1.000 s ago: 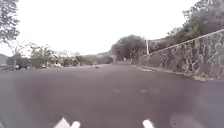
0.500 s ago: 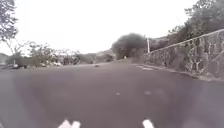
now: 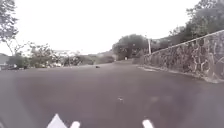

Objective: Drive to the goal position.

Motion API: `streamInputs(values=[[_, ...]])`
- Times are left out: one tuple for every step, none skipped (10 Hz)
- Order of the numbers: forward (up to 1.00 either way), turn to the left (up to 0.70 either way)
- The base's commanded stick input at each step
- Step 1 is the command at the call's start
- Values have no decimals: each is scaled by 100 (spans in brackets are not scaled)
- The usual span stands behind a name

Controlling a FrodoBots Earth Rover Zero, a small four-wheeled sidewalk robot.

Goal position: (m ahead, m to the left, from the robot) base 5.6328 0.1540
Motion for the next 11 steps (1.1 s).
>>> streamInputs(values=[[50, 0], [50, 0], [50, 0], [50, 0], [50, 0], [50, 0], [50, 0], [50, 0], [50, 0], [50, 0], [50, 0]])
